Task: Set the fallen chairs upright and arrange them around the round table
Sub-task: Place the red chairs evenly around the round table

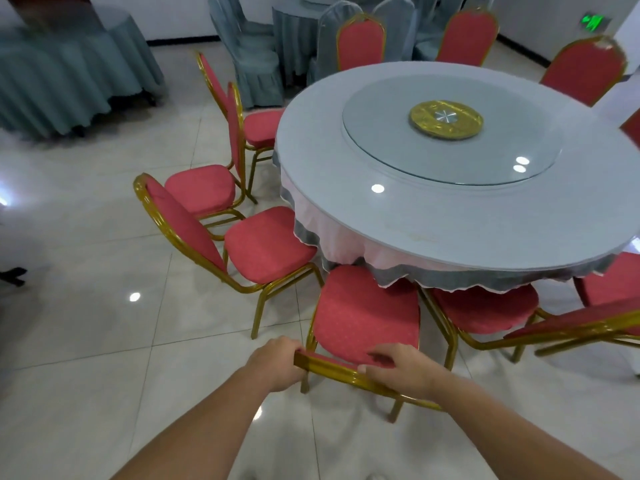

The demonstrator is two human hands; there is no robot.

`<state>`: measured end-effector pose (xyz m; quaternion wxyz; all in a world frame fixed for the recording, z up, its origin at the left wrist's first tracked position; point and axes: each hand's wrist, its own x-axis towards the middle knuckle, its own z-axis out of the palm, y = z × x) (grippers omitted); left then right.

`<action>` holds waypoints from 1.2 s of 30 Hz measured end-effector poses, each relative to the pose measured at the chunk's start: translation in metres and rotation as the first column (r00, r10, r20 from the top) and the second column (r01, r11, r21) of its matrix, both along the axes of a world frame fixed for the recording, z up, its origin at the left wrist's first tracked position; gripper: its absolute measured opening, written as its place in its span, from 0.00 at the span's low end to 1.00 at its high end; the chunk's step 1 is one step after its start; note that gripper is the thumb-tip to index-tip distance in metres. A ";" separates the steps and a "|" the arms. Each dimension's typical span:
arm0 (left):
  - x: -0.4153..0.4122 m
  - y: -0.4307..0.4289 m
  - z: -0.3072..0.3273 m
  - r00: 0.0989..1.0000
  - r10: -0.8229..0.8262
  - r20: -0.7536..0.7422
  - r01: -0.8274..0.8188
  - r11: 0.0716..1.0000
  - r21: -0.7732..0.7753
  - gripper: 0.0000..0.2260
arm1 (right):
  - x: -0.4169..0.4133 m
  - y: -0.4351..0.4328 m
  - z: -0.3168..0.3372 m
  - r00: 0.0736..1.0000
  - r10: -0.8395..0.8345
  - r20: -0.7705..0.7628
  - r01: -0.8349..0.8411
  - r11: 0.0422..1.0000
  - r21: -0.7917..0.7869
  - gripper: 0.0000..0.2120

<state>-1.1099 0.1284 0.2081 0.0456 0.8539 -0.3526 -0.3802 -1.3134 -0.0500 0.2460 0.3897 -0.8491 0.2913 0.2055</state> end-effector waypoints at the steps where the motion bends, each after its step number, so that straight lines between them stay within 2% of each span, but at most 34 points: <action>1: 0.009 0.005 0.004 1.000 -0.007 -0.009 0.007 1.000 -0.007 0.08 | 0.011 0.006 0.005 1.000 -0.019 0.006 0.020 0.999 -0.028 0.35; 5: 0.057 0.035 0.024 0.997 -0.047 0.059 0.051 0.996 -0.072 0.25 | 0.058 0.037 0.019 0.996 -0.084 0.020 0.085 0.991 -0.100 0.38; 7: 0.089 0.057 0.031 0.998 -0.030 0.056 0.037 0.992 -0.122 0.28 | 0.090 0.060 0.027 0.996 -0.091 0.020 0.093 0.987 -0.129 0.36; 10: 0.135 0.090 0.042 0.997 -0.004 0.077 0.018 0.985 -0.173 0.28 | 0.139 0.090 0.032 0.995 -0.089 0.045 0.095 0.981 -0.170 0.31; 14: 0.190 0.136 0.059 0.996 0.036 0.079 -0.016 0.971 -0.240 0.26 | 0.201 0.131 0.035 0.987 -0.122 0.105 0.139 0.974 -0.176 0.33; 20: 0.259 0.174 0.071 0.990 0.102 0.092 -0.069 0.948 -0.311 0.24 | 0.275 0.164 0.044 0.993 -0.070 0.096 0.089 0.974 -0.210 0.31; 25: 0.303 0.180 0.074 0.987 0.136 0.089 -0.097 0.930 -0.355 0.24 | 0.331 0.168 0.050 0.990 -0.023 0.139 0.053 0.976 -0.212 0.23; 32: 0.391 0.162 0.086 0.981 0.115 0.154 -0.061 0.947 -0.314 0.23 | 0.445 0.148 0.028 0.990 0.002 0.141 0.023 0.984 -0.174 0.34; 36: 0.452 0.144 0.093 0.971 0.157 0.178 -0.098 0.949 -0.300 0.22 | 0.516 0.139 0.016 0.987 0.036 0.154 -0.015 0.991 -0.134 0.30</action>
